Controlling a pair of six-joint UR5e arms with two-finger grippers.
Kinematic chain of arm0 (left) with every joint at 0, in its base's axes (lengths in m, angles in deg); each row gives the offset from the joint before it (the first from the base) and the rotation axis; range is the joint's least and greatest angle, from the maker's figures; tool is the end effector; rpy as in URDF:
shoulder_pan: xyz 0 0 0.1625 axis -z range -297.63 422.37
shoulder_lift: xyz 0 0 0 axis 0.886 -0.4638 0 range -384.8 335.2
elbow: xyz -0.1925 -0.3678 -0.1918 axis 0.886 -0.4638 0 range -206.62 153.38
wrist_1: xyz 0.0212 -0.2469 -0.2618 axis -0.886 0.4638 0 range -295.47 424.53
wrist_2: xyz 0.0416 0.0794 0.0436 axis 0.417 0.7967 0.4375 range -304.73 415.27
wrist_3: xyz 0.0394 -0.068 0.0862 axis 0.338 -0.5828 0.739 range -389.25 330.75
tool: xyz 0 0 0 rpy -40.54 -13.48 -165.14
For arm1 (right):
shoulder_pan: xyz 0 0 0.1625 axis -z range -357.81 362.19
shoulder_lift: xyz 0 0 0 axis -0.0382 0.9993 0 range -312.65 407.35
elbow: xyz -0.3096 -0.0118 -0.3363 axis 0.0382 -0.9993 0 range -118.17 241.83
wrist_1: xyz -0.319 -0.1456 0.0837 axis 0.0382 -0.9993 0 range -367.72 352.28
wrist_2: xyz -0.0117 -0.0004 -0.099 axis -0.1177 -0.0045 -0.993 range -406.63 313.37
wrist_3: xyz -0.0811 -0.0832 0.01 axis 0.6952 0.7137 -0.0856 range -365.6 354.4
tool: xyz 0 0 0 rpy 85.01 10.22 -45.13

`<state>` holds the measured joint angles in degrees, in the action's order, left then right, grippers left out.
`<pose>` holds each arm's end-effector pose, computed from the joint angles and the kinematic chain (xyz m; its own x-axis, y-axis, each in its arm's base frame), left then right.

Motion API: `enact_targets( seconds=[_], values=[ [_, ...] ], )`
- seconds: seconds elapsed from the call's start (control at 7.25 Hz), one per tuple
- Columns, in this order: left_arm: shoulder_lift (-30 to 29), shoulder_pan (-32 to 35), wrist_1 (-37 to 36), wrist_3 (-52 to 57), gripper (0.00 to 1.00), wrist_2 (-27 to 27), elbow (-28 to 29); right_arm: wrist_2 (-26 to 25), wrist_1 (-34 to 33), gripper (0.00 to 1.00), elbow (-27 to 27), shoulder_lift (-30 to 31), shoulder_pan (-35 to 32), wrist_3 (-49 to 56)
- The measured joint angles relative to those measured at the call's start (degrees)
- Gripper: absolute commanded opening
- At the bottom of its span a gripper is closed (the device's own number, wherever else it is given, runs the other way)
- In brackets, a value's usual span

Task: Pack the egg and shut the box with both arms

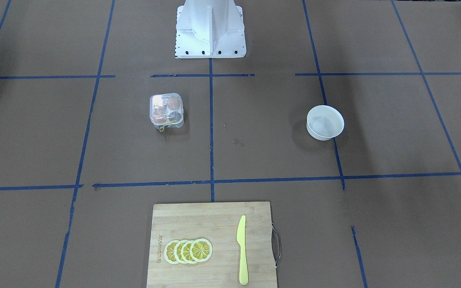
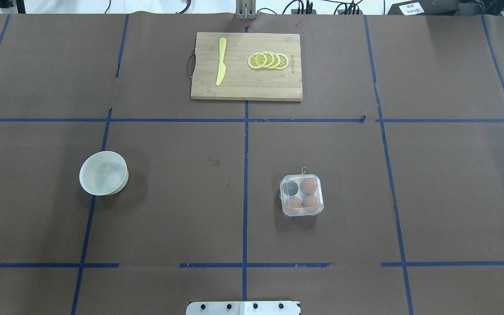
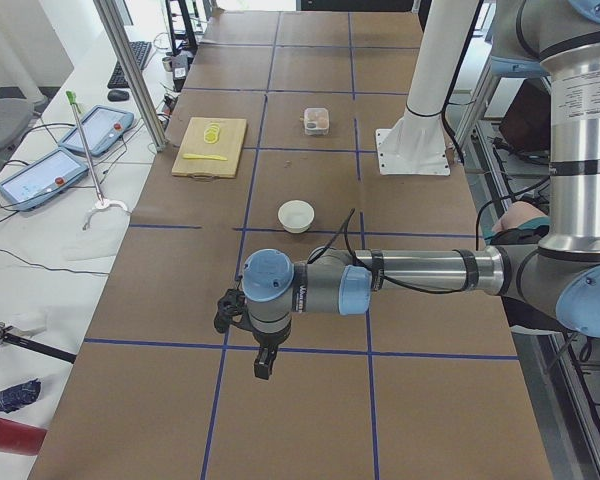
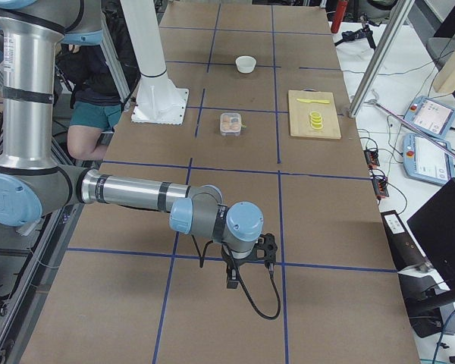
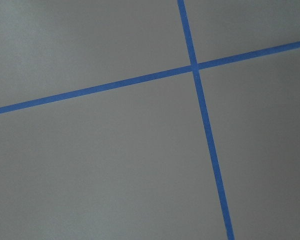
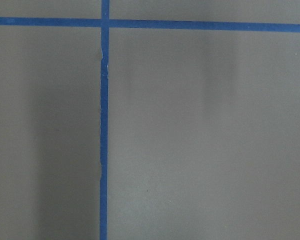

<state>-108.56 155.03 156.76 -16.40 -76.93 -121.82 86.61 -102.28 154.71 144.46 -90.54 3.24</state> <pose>-0.0729 -0.3836 0.7074 0.7324 0.2023 -0.6502 -0.1196 0.9782 0.1697 0.0705 -0.3600 0.7400 0.7213 -0.0141 0.6925 0.0646 0.9968 -0.0470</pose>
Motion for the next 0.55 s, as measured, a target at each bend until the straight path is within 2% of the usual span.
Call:
enact_targets(
  seconds=[0.55],
  values=[
    [0.0,-0.5,-0.6,-0.1,1.0,-0.3,0.3,0.1,0.0,1.0,0.1,0.2,0.0,0.0]
  ],
)
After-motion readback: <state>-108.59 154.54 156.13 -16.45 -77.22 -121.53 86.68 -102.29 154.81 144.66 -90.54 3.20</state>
